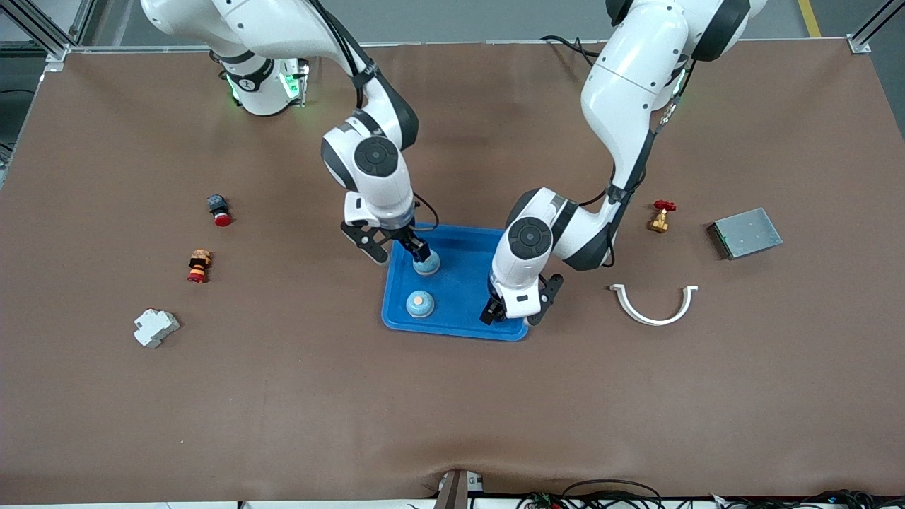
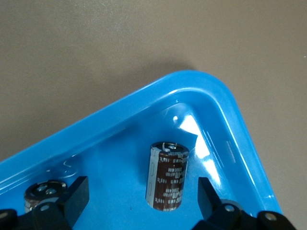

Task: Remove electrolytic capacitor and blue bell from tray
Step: 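Grasp a capacitor with the left gripper while the right gripper grasps a bell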

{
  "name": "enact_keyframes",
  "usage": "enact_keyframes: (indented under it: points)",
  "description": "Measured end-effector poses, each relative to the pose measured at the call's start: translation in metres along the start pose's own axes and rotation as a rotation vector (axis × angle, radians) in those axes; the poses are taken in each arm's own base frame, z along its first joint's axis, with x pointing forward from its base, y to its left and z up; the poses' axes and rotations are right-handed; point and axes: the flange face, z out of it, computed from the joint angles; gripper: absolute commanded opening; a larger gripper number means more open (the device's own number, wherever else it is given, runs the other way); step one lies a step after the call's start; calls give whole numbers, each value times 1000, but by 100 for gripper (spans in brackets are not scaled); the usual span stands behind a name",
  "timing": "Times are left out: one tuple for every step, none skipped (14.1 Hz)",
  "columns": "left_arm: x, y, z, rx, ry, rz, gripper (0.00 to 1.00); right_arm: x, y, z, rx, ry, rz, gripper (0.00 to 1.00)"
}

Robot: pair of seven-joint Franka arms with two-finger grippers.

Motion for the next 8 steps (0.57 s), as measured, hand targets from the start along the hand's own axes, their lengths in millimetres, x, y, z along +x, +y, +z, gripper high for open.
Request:
enact_keyframes:
  points:
    - [0,0,1,-2,1,0,83,0,-5,8,-4,3,7,100]
    - [1,0,1,-6,1,0,68,-2,-9,17,-10,5,10,100]
    - [1,1,1,-8,2,0,56,-5,-12,25,-16,7,13,100]
    - [1,1,1,-9,2,0,43,-9,-15,33,-20,8,18,100]
    - [1,1,0,-10,2,0,32,-14,-18,38,-21,8,19,100]
    - [1,1,0,-10,2,0,27,-18,-20,40,-22,9,18,100]
    - [1,1,0,-10,2,0,23,-21,-22,41,-20,9,14,100]
    - [1,1,0,-10,2,-1,15,-24,-22,41,-19,9,12,100]
